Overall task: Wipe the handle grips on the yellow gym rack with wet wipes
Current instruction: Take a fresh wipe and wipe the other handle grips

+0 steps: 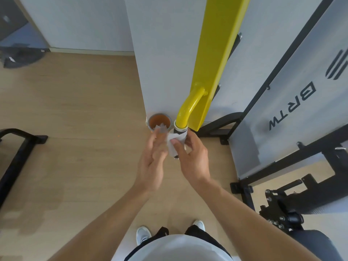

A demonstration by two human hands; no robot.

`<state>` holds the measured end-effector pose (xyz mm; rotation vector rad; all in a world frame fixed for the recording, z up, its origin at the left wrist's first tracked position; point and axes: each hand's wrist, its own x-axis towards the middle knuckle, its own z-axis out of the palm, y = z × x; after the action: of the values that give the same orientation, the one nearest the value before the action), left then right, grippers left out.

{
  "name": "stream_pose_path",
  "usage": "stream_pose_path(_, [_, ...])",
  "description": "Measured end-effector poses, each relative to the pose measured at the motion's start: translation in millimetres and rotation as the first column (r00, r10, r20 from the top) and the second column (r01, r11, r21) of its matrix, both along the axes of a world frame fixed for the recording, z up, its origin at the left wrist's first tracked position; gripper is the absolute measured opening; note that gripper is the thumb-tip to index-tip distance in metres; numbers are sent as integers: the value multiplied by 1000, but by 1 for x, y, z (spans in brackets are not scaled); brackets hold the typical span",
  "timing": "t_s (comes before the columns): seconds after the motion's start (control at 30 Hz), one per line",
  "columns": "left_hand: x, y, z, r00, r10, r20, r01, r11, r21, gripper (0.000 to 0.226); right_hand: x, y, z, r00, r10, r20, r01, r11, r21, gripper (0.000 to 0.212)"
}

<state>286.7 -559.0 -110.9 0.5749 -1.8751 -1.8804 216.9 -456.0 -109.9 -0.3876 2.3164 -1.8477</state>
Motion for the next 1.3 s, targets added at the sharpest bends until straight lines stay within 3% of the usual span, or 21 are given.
stream_pose_path(0.07, [13, 8, -7, 990, 140, -32, -144, 967, -210, 51, -1, -4, -1, 1000, 2, -4, -2, 1000, 19, 25])
stream_pose_path(0.13, [22, 23, -7, 984, 157, -78, -173, 944, -282, 48, 0, -7, 5, 1000, -13, -1, 13, 1000, -15, 20])
stream_pose_path(0.27, [17, 43, 21, 994, -42, -102, 25, 987, -158, 57, 2, -5, 25, 999, -51, 6, 52, 993, -105, 27])
stream_pose_path(0.4, [-5, 30, 29, 995, -100, -16, 97, 988, -121, 57, 12, 7, 17, 980, 74, -184, -96, 989, -114, 45])
stream_pose_path(0.5, [-11, 19, 21, 988, -157, 6, 156, 975, -156, 47, 16, 16, -2, 982, 80, -169, -95, 992, -80, 43])
stream_pose_path(0.63, [-24, 11, 23, 993, -120, 13, 121, 976, -184, 18, 5, 20, 0, 997, -10, -81, 3, 997, -82, 34])
stream_pose_path(0.73, [-25, 9, 24, 988, -139, -65, 126, 977, -174, 28, 4, 20, 9, 988, -40, -149, 17, 989, -148, 35])
stream_pose_path(0.8, [-23, 9, 17, 989, -143, -42, 130, 964, -233, 26, 4, 22, 1, 985, -37, -169, 15, 991, -134, 35])
stream_pose_path(0.97, [-21, 3, -18, 978, -137, 156, 178, 939, -293, 19, 2, 30, -40, 992, 34, -123, -19, 993, 120, 39])
stream_pose_path(1.17, [-28, 4, 14, 991, -126, -46, 112, 964, -242, 23, -5, 23, 1, 961, -19, -277, 10, 999, -32, 40])
stream_pose_path(1.3, [-28, 7, 4, 995, -99, 22, 101, 964, -247, 25, -3, 21, -21, 960, -15, -281, 30, 998, 46, 42])
